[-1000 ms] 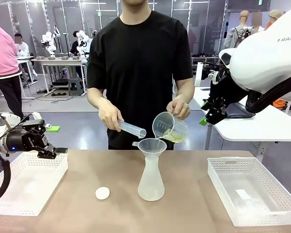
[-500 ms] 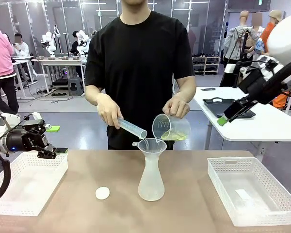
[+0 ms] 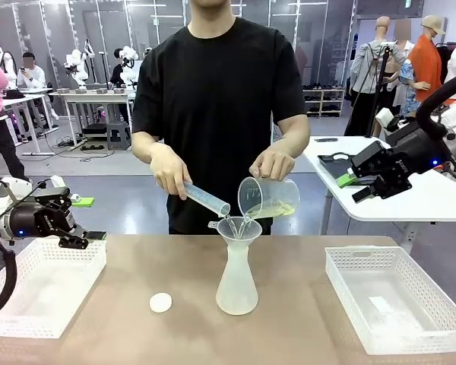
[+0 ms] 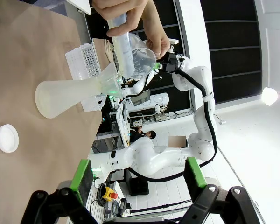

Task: Prepare the solutions needed for the experiment.
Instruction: Once the solution is in the Big flask , pick up the Plastic Funnel and place it back into the right Organizing basket.

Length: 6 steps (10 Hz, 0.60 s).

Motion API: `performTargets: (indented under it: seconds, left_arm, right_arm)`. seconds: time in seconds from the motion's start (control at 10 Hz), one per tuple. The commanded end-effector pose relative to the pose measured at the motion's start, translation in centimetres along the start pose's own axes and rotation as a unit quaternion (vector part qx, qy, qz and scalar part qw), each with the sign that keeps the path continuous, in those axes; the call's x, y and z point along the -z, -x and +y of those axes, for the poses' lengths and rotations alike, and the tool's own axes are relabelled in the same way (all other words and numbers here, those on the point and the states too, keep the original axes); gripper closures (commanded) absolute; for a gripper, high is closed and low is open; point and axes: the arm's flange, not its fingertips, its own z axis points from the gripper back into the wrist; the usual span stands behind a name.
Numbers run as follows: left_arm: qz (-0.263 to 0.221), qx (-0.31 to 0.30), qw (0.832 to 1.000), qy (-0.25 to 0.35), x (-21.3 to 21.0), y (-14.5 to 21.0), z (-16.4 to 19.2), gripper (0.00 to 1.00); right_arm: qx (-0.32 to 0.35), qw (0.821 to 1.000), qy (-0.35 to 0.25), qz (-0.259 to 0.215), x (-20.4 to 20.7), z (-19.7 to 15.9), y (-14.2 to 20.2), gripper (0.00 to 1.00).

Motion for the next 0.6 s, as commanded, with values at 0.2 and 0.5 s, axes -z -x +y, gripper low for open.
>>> performTargets:
  seconds: [0.2,0.5]
  left_arm:
    - [-0.008,0.002,1.0,0.004,0.3,-0.3,-0.1,0.0]
    - [-0.008,0.002,1.0,0.004,0.3,-0.3,-0.1,0.0]
  right_arm:
    - [0.076,0.994,-0.075,0.008,0.8,-2.5,1.7,0.32]
    - [0.128,0.985,-0.114,0.013,1.2,-3.9,2.9,0.32]
